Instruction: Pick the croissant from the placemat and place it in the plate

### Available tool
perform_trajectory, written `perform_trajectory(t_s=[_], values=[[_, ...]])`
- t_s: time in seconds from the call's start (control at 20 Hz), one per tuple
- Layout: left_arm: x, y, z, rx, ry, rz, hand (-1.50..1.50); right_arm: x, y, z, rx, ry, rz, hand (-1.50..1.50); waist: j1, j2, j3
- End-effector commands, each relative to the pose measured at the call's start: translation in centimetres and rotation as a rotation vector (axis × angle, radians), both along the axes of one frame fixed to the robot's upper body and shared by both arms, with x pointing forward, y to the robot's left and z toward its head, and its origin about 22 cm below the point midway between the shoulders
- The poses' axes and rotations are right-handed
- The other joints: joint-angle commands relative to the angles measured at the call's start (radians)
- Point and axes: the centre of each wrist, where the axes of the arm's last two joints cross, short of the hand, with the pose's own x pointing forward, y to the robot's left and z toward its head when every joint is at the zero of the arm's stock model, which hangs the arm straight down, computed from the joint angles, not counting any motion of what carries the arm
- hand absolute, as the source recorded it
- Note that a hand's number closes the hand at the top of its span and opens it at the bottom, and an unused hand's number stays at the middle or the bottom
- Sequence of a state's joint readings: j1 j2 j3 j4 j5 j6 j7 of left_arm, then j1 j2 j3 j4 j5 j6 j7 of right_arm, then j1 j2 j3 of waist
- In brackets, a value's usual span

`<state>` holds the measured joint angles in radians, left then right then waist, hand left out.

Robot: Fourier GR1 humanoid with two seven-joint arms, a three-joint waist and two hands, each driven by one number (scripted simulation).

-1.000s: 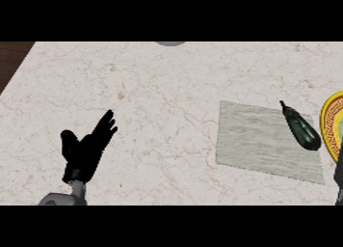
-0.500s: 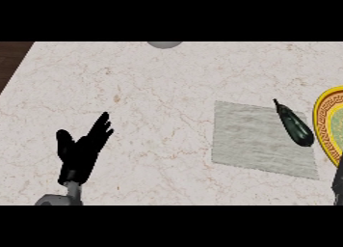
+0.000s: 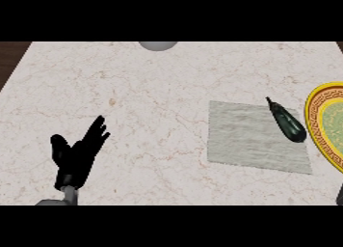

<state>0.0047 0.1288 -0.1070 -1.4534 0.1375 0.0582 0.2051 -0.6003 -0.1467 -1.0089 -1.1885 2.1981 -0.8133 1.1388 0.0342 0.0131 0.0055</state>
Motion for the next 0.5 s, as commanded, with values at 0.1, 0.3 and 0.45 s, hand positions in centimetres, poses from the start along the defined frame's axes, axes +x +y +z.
perform_trajectory(t_s=[0.1,0.3,0.45], values=[[0.4,-0.5,-0.5,-0.013,0.027,0.031,0.00,-0.6,-1.3,-2.6,0.300,-0.232,-0.154,1.50,-0.024,-0.002,-0.002],[0.0,-0.1,-0.3,0.016,0.040,0.020,0.00,-0.4,-2.3,-5.1,0.492,-0.205,-0.097,-1.50,-0.028,-0.007,-0.001],[0.6,0.7,-0.6,0.011,0.040,0.033,0.00,-1.2,-3.5,-7.3,0.446,-0.257,-0.038,-1.50,-0.025,-0.003,-0.001]])
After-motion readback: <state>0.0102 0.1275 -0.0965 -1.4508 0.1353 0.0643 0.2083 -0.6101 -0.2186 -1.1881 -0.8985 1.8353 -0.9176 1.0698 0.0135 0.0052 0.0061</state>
